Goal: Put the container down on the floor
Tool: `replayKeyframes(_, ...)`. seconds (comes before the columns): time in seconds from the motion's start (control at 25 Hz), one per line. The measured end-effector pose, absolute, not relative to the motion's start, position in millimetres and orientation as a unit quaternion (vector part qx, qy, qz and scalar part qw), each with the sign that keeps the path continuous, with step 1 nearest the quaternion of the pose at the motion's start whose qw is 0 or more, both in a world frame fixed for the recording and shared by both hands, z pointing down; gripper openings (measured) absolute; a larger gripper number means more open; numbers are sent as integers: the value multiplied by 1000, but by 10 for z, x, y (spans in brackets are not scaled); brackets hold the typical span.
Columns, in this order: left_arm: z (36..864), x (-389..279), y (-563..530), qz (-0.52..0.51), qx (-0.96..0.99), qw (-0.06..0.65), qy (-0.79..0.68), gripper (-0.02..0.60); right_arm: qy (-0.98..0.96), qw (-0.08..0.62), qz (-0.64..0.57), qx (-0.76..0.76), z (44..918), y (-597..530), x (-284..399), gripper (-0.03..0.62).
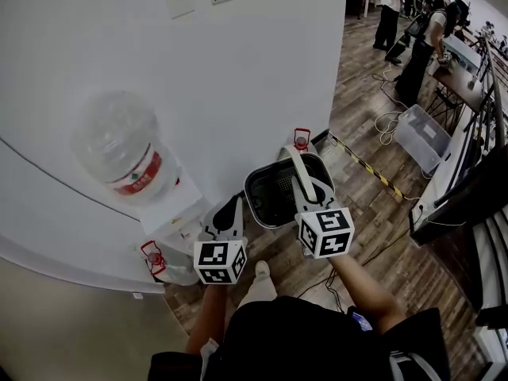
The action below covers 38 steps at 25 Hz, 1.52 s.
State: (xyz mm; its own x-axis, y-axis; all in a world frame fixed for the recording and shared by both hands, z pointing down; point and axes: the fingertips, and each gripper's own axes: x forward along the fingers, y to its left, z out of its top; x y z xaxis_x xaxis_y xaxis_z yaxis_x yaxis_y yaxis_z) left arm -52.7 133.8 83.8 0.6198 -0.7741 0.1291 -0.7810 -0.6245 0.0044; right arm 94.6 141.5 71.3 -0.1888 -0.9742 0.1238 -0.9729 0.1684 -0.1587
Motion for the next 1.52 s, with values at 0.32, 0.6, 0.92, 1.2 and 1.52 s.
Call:
replayKeyframes(0.32,816,-489,644,55,900,39,-431,17,765,3,-102,-636,667,735,957,31)
replayKeyframes(0.6,764,-509,60,58,902,45,-425,17,757,2,-105,-645,601,163,941,31)
replayKeyframes(0.92,711,-463,-489,56,912,49,-403,17,748,-2,-104,-656,533,-369,936,31)
replayKeyframes(1.2,814,-542,-864,56,915,68,-394,17,736,-12,-107,-669,585,-708,866,31)
replayKeyframes(1.52,854,-584,-1160,51,917,93,-386,17,723,-30,-115,-680,673,-971,788,31)
